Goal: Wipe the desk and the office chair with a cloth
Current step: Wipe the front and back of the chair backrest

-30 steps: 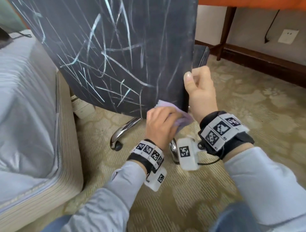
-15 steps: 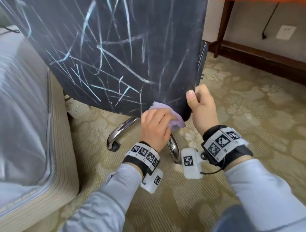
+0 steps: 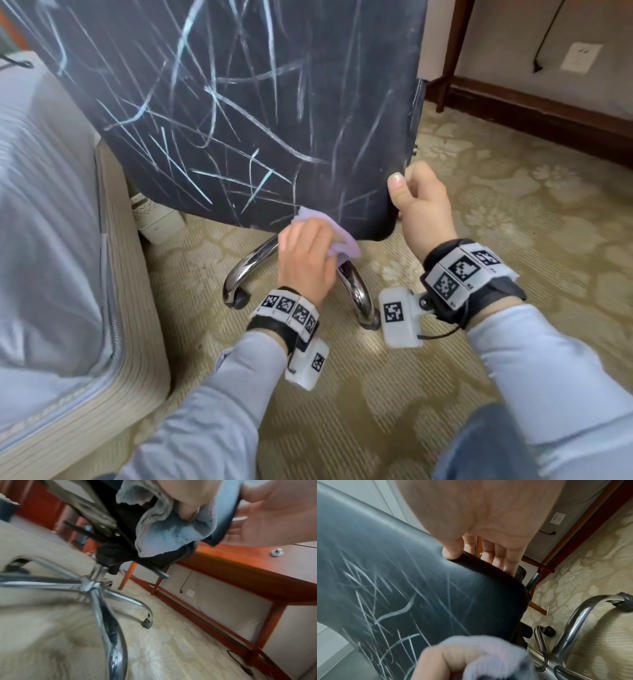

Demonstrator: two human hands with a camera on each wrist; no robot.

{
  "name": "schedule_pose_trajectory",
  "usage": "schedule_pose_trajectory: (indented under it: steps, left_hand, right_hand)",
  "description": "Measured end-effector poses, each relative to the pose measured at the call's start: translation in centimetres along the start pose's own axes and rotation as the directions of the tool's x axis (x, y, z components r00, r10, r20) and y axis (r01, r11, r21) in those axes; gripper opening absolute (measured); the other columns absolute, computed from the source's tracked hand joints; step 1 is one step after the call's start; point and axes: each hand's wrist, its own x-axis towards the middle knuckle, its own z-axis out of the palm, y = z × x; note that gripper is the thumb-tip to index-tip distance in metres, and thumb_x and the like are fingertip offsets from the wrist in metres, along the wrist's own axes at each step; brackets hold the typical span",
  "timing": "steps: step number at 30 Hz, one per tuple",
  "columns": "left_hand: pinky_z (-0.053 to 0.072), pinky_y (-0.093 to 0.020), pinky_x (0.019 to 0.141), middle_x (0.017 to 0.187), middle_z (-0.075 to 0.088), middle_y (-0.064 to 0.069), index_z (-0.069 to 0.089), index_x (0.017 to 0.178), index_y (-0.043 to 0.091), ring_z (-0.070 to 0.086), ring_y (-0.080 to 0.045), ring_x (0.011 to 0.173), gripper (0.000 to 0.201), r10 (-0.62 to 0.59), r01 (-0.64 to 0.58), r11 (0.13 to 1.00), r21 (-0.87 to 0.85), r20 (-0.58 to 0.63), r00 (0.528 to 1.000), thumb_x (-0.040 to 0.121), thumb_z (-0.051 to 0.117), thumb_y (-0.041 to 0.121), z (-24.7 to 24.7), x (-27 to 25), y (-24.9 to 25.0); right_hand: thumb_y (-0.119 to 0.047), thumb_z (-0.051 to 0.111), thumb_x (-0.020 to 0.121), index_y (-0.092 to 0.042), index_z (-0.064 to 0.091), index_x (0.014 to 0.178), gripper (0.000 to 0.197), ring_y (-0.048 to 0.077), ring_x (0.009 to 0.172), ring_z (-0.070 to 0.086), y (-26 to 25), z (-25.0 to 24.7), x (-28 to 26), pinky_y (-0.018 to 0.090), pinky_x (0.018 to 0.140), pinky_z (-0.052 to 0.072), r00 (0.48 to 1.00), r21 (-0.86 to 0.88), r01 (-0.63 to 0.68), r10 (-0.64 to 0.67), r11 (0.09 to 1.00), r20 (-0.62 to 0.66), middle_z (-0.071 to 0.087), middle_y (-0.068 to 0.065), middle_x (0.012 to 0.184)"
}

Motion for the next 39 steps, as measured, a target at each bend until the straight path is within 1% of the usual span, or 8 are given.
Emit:
schedule_pose_trajectory:
  steps: [3,10,16,21,24,27,34,39]
  left_hand:
    - [0.031,-0.031,0.082,0.090,0.052,-0.004,0.059,0.084,0.010,0.043,-0.019,0.088,0.009,-0.131,0.131,0.991,-0.014,0.014,0.991,0.077,0.063,0.005,-0.2,-0.1,0.2]
    - [0.031,-0.034,0.075,0.085,0.058,-0.010,0.061,0.076,0.006,0.043,-0.023,0.084,0.018,0.075,-0.084,0.995,-0.053,-0.161,0.984,0.071,0.077,0.004,0.1,6.3,4.3]
    - [0.033,-0.035,0.075,0.091,0.050,-0.007,0.056,0.078,0.003,0.042,-0.023,0.086,0.017,-0.126,0.117,0.990,-0.083,-0.112,0.986,0.073,0.065,0.017,0.4,3.7,1.1]
    - [0.043,-0.048,0.078,0.091,0.052,-0.015,0.054,0.080,0.000,0.049,-0.029,0.088,0.013,-0.265,0.216,0.958,-0.187,-0.297,0.917,0.076,0.063,0.010,-0.4,4.7,1.3]
    - [0.037,-0.040,0.074,0.089,0.054,-0.015,0.058,0.080,0.001,0.046,-0.028,0.086,0.016,-0.093,0.066,0.987,-0.147,-0.182,0.979,0.075,0.067,0.013,0.2,5.9,4.9]
    - [0.033,-0.036,0.070,0.085,0.054,-0.014,0.058,0.076,0.003,0.042,-0.025,0.082,0.019,-0.030,0.015,0.997,-0.077,-0.193,0.981,0.074,0.068,0.019,0.9,6.6,5.1]
    - [0.037,-0.040,0.078,0.092,0.049,-0.013,0.040,0.086,0.019,0.040,-0.023,0.087,0.022,-0.282,0.259,0.951,-0.169,-0.134,0.950,0.075,0.059,0.017,2.0,1.6,1.6]
    - [0.043,-0.050,0.075,0.093,0.043,-0.007,0.046,0.083,0.011,0.036,-0.017,0.088,0.014,-0.307,0.289,0.943,-0.163,-0.098,0.947,0.079,0.058,0.014,0.7,1.5,1.4]
  right_hand:
    - [-0.037,0.052,0.094,-0.034,0.041,0.066,0.031,0.010,0.063,0.041,-0.1,0.1,-0.2,0.039,0.070,0.039,1.000,-0.002,0.011,-0.011,1.000,-0.010,0.041,-0.017,0.059]
    - [-0.021,0.055,0.099,-0.024,0.039,0.068,0.035,-0.001,0.051,0.035,0.1,0.0,0.1,0.020,0.055,0.032,0.999,0.024,0.047,-0.046,0.999,-0.028,0.041,-0.019,0.049]
    - [-0.023,0.055,0.100,-0.024,0.038,0.070,0.034,0.006,0.059,0.038,0.0,-0.2,0.4,0.029,0.063,0.034,0.998,-0.040,0.056,-0.057,0.998,-0.009,0.041,-0.010,0.062]
    - [-0.022,0.056,0.098,-0.025,0.037,0.069,0.035,0.001,0.055,0.035,0.1,0.2,0.1,0.026,0.060,0.032,1.000,0.001,0.031,-0.031,1.000,-0.005,0.039,-0.013,0.059]
    - [-0.011,0.055,0.092,-0.021,0.036,0.070,0.031,0.011,0.055,0.041,0.2,0.3,0.1,0.027,0.056,0.036,1.000,0.063,-0.016,0.017,0.998,-0.010,0.042,-0.010,0.054]
    - [-0.006,0.056,0.090,-0.021,0.036,0.069,0.032,0.007,0.055,0.039,0.3,0.1,0.3,0.023,0.056,0.035,1.000,0.090,-0.012,0.012,0.996,-0.002,0.044,-0.014,0.051]
    - [-0.021,0.056,0.098,-0.023,0.037,0.070,0.034,0.005,0.056,0.033,0.5,0.1,0.3,0.030,0.062,0.032,1.000,0.041,0.031,-0.031,0.999,-0.001,0.036,-0.014,0.057]
    - [-0.024,0.056,0.097,-0.025,0.037,0.068,0.035,0.004,0.055,0.033,0.4,0.2,0.4,0.031,0.063,0.031,1.000,0.043,0.017,-0.017,0.999,-0.017,0.036,-0.017,0.052]
